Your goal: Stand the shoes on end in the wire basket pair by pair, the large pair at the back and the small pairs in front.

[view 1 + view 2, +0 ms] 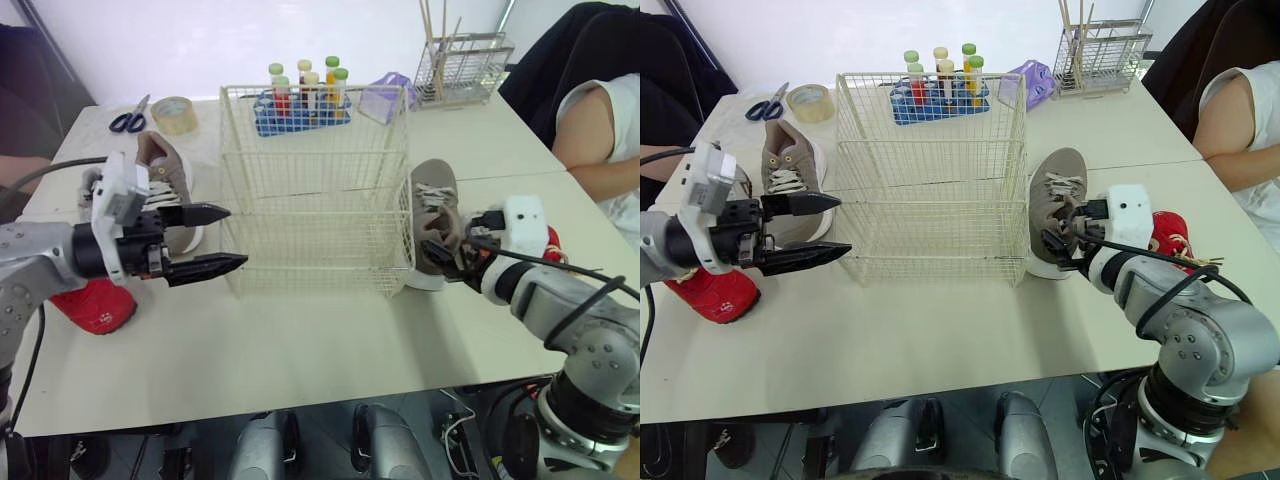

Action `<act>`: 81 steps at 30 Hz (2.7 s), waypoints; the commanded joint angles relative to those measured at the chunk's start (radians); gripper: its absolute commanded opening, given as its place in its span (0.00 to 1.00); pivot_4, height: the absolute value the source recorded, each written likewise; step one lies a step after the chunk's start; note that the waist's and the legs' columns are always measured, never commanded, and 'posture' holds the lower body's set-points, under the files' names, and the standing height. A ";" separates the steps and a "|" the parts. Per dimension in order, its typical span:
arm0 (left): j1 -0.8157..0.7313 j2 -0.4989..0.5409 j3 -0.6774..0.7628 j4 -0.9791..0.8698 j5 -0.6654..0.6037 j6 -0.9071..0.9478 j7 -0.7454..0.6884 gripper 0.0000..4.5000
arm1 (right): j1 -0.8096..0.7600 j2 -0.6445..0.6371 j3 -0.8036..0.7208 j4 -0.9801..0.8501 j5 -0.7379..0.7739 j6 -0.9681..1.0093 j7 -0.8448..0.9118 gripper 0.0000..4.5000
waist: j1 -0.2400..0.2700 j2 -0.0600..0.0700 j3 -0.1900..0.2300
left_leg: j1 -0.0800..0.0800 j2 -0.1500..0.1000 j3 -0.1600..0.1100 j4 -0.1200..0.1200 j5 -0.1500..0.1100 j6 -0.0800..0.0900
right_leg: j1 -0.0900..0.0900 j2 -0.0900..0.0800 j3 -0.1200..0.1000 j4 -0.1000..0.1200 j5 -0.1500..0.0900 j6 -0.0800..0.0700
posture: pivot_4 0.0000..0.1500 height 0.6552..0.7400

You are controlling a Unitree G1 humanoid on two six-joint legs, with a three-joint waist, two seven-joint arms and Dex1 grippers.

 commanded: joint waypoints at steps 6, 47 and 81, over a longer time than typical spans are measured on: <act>-0.025 -0.009 -0.005 -0.021 0.007 -0.022 0.012 0.99 | -0.002 0.070 0.089 0.016 -0.146 -0.035 -0.065 1.00 | 0.000 0.000 0.000 | 0.000 0.000 0.000 0.000 0.000 0.000 | 0.000 0.000 0.000 0.000 0.000 0.000 | 1.00 1.00; -0.031 -0.078 -0.046 -0.038 0.065 -0.107 0.080 1.00 | -0.297 -0.093 0.059 0.226 -0.374 -0.149 0.041 0.04 | -0.002 0.000 0.000 | -0.001 0.000 0.000 0.000 0.001 -0.001 | -0.001 0.000 0.000 0.000 0.000 0.000 | 1.00 1.00; -0.521 -0.052 0.025 0.437 -0.226 0.278 0.086 1.00 | -0.852 -0.634 0.428 0.853 -0.239 -1.299 1.428 0.04 | -0.002 -0.001 0.003 | -0.001 0.000 0.000 0.001 0.001 0.000 | -0.001 0.001 0.000 0.000 0.000 0.001 | 1.00 1.00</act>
